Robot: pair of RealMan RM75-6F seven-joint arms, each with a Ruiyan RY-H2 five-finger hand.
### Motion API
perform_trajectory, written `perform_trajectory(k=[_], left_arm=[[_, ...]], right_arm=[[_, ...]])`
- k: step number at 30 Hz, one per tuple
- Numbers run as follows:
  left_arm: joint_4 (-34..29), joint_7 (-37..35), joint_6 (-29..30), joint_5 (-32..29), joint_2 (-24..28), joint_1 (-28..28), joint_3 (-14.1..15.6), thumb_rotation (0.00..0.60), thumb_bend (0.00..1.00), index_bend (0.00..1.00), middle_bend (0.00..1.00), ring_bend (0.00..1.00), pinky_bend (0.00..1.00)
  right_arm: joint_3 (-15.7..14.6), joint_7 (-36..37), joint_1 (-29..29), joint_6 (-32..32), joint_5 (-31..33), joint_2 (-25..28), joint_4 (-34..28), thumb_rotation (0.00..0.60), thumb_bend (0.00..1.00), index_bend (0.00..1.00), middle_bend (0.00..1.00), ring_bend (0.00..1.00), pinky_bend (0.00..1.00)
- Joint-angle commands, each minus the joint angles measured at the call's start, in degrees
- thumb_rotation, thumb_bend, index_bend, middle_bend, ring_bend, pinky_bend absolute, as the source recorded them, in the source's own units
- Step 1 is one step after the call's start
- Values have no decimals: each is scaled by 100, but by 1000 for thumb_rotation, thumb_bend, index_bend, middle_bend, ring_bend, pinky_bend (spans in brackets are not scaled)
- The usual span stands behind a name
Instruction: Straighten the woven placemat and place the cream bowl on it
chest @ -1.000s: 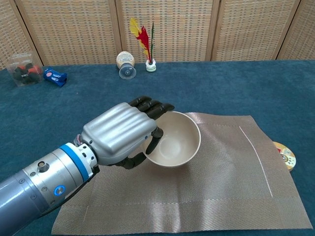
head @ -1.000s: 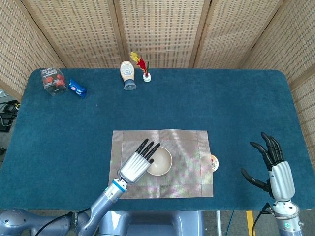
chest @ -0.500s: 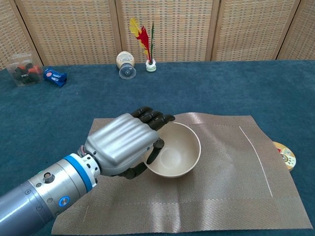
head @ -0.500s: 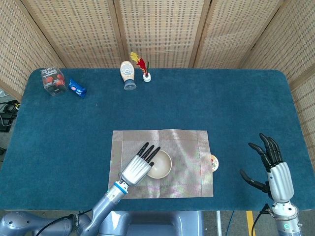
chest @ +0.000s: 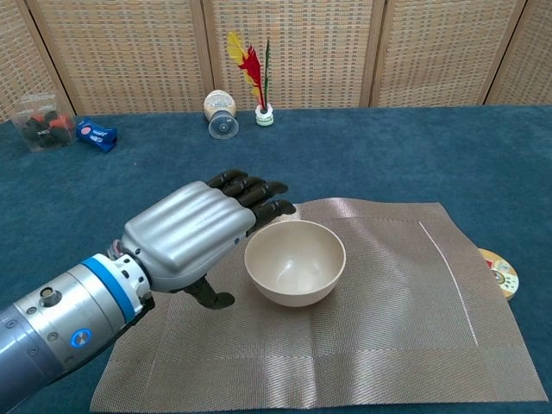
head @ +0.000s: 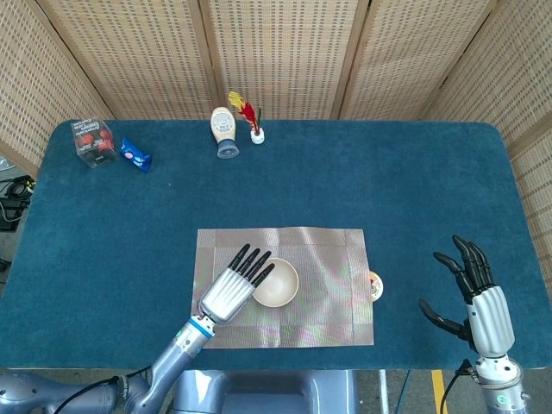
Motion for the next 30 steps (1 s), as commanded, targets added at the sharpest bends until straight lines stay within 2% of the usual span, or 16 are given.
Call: perform_trajectory(k=[1,8,14,20,25,30], left_arm=[[-181,-108,213,147,171,110,66,600,147,87,0,0,0],[-983,-360,1267,671,1211,735,418,600,140,68,0,0,0],[-1247,-764,2192,851,2076,1393,621,600,131,50,0,0,0],[-1030,-1588,2991,1062,2666,2023,815,600,119,8,0,0,0],[-870,-1976,3372,1068,2968,2495,946,600,116,0,0,0,0],[-742,-2297,3503,1010,3126,2759,955,600,113,0,0,0,0]], right_arm=[[7,-3,0,-14,24,0,4,600,378,213,0,0,0],[-2,-116,17,-191,147,34,6,600,377,213,0,0,0],[-98,-490,33,-582,330,195,-103,600,335,203,0,0,0],[-144,-1151,61,-998,565,392,-342,600,287,133,0,0,0],[-181,-1937,74,-1351,807,464,-503,600,245,51,0,0,0],[-178,-2335,102,-1595,1019,465,-638,600,244,21,0,0,0]])
